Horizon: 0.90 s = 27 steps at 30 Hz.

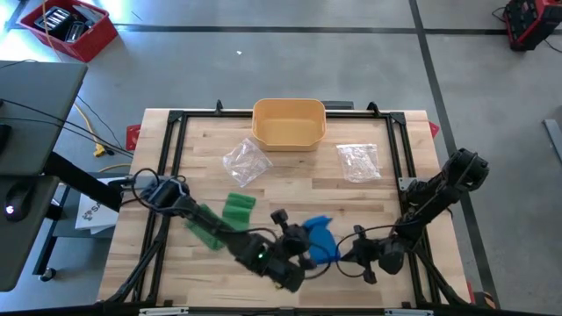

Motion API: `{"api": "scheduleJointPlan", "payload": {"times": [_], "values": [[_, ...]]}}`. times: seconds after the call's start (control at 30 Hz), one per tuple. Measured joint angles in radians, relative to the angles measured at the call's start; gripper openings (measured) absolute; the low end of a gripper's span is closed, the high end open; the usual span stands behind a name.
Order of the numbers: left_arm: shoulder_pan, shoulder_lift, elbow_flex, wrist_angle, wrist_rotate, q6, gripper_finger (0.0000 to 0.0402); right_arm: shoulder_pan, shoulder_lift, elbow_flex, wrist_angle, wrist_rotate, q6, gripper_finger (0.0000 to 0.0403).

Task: Roll bandage
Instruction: Roll the blue bandage

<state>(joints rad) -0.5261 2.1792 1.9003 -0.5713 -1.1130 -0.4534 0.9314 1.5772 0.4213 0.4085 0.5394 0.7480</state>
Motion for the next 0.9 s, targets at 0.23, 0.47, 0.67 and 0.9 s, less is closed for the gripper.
{"api": "scheduleJointPlan", "payload": {"times": [0.23,0.47,0.67,0.9], "values": [[0.102,0.000,-0.175,0.055,0.017,-0.069,0.0048,-0.056,0.000,0.000,-0.091,0.011,0.057,0.0000],[0.202,-0.002,-0.187,0.044,0.143,0.046,0.0113,-0.092,0.000,0.000,-0.110,0.011,0.059,0.0000],[0.249,-0.004,-0.187,-0.035,0.261,0.041,0.0159,-0.090,0.000,0.001,-0.118,0.006,0.087,0.0000],[0.259,-0.025,-0.187,-0.157,0.301,-0.055,0.0216,-0.063,0.000,0.040,-0.120,-0.022,0.030,0.0000]]}}
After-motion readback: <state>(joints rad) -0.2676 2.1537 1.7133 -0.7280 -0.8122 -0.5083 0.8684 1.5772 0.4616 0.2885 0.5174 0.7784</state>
